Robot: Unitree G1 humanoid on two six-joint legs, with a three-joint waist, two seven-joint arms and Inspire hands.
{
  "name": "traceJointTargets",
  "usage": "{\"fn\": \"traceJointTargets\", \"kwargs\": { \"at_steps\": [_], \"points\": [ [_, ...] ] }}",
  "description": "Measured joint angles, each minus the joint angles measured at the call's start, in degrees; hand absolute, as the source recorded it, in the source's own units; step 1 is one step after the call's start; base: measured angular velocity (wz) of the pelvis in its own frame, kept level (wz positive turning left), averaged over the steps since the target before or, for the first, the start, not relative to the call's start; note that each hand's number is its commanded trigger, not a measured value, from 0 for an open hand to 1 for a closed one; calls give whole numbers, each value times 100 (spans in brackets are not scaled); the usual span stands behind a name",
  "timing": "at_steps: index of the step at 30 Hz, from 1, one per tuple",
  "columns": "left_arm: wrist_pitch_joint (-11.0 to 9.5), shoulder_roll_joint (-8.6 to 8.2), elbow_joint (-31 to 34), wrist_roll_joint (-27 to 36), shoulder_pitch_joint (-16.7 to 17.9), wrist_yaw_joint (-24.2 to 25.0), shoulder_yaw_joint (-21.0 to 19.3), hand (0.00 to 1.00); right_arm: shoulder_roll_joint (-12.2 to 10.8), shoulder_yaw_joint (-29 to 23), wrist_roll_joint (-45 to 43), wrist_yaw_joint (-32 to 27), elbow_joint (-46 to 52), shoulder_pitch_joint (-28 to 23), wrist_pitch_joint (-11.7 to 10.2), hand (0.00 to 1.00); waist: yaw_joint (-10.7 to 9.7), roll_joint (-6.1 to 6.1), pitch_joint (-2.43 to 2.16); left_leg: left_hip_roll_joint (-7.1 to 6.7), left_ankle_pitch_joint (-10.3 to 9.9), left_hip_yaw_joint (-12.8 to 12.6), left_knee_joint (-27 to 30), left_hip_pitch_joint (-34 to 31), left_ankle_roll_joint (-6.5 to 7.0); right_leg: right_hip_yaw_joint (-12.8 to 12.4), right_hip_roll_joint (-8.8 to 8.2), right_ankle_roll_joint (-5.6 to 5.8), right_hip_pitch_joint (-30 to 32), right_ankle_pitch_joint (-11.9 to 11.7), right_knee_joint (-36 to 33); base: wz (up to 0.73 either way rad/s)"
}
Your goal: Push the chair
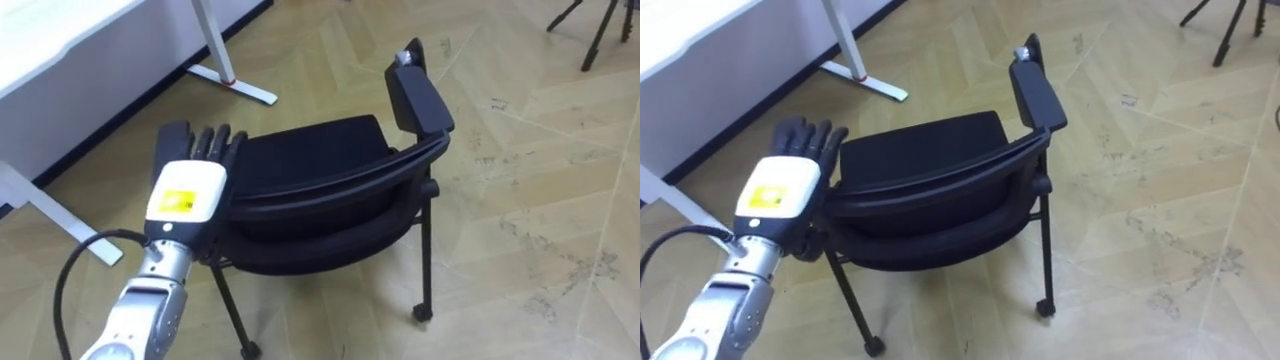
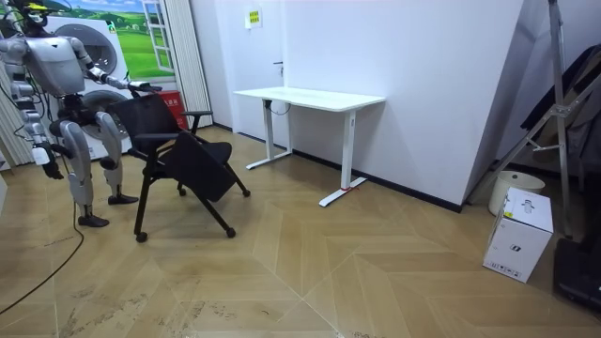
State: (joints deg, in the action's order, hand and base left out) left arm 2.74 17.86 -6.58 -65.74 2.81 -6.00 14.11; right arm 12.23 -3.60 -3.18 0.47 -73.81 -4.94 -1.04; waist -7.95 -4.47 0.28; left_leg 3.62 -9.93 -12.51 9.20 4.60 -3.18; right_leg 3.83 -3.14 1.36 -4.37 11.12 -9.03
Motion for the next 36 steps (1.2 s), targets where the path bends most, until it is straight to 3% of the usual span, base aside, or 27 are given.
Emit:
{"fn": "traceJointTargets", "kwargs": {
  "at_steps": [4,9,16,20,21,22,23,24,36],
  "points": [
    [86,105,290,23,-1,551,56,0,101,1,-120,105,5,23,-1,0,9,-37,-19,1,0,3,-1,6,0,-55,1,0,39,0,-49,-9],
    [160,202,589,232,-2,1162,57,0,129,2,-216,95,9,123,-13,0,-11,-72,-4,1,0,13,-3,13,0,-61,1,0,39,0,-64,-2],
    [195,210,685,267,-18,1492,53,0,140,1,-215,-20,7,149,-18,0,-32,-136,28,1,0,15,-3,9,0,-54,1,0,50,0,-65,0],
    [187,305,752,268,-17,1599,54,0,145,-1,-212,-36,6,144,-17,0,-39,-140,34,1,0,5,-2,2,0,-60,2,1,62,1,-61,0],
    [203,308,766,266,-17,1627,52,18,144,-2,-213,-30,8,142,-16,0,-42,-123,37,0,0,1,-2,8,0,-71,2,2,64,2,-62,0],
    [211,308,767,267,-16,1630,49,63,142,-2,-208,-25,8,141,-15,0,-41,-114,38,0,0,0,-2,12,0,-74,2,2,65,2,-64,-3],
    [215,307,767,277,-14,1631,38,95,143,-4,-205,-25,9,142,-13,0,-41,-99,41,0,0,0,-2,16,0,-80,2,3,65,2,-66,0],
    [219,307,767,289,-15,1631,35,100,143,-4,-206,-27,12,142,-10,0,-41,-83,39,0,0,0,-2,17,0,-80,2,3,65,3,-65,0],
    [319,302,610,555,-16,1394,-40,100,141,-13,-186,-121,21,140,-10,0,-150,-1,31,0,0,-1,0,80,0,-184,13,2,45,2,-65,-5]
  ]
}}
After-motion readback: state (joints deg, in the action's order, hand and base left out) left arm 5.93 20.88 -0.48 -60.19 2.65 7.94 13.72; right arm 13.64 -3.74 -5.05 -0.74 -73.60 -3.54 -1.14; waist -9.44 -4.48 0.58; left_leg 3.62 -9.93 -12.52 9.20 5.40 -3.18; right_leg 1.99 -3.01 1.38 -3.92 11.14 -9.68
